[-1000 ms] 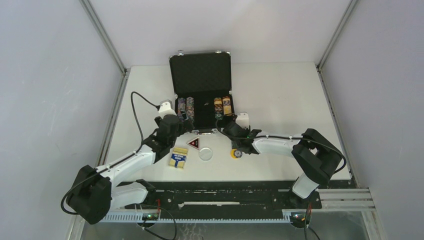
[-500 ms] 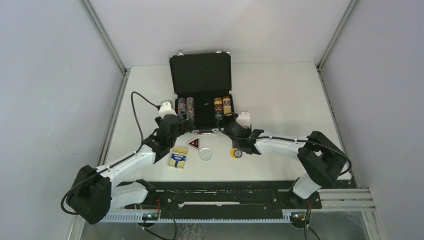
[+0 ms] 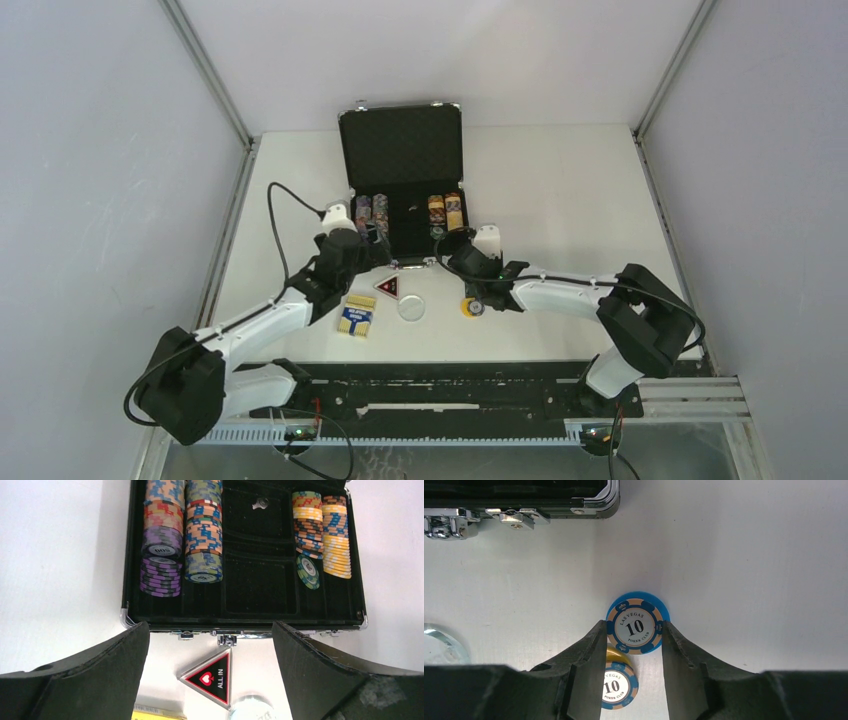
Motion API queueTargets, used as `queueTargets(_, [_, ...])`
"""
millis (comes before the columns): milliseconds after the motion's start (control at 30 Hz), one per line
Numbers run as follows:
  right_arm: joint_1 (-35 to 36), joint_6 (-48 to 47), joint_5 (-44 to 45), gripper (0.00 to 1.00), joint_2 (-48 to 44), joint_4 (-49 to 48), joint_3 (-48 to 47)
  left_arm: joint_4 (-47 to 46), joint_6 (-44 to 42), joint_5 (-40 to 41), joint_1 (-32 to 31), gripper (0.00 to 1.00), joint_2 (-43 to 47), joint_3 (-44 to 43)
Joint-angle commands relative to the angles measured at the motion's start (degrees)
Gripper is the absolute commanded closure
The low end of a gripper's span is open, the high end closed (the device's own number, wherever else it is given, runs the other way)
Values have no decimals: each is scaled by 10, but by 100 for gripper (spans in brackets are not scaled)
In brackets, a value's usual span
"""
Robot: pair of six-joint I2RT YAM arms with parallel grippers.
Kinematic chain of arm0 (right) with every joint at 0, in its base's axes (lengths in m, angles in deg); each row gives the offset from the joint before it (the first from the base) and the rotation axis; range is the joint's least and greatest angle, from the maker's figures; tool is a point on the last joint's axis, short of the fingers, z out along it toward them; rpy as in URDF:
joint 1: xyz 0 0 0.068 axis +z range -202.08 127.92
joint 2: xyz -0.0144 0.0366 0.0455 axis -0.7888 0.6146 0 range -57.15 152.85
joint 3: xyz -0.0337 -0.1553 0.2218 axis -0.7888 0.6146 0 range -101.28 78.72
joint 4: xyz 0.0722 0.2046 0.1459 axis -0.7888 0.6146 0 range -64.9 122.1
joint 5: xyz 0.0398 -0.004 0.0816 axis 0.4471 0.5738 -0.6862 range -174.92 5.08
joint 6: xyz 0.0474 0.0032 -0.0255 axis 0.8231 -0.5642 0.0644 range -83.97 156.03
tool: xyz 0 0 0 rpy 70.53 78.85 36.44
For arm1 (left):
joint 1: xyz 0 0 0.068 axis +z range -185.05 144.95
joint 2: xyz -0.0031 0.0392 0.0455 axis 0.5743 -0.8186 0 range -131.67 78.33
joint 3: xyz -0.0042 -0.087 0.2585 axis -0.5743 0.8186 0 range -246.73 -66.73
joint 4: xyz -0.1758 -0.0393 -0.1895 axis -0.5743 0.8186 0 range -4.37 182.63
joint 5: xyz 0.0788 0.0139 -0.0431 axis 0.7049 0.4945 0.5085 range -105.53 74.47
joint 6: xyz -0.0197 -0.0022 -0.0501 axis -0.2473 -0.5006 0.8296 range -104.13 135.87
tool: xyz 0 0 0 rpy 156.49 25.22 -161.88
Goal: Pack up texas hold em set
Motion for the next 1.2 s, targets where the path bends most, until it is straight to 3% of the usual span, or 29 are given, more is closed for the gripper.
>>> queueTargets(0, [7,-20,1,52,-31,-31,4,-3,-11,-54,2,4,-19,-50])
queueTargets(467, [23,-48,-1,52,-77,-55,39,96,1,-265,2,8,-81,-172])
queueTargets(800, [39,-68,-1,52,-122,-69,64,114,2,-380,8,13,-114,-222])
queueTargets(900, [44,-76,1,52,-133,-70,66,113,3,-434,15,20,-131,-232])
queueTargets(1167, [63,-110,2,50,-166,-89,86,92,35,-565,18,24,-171,-251])
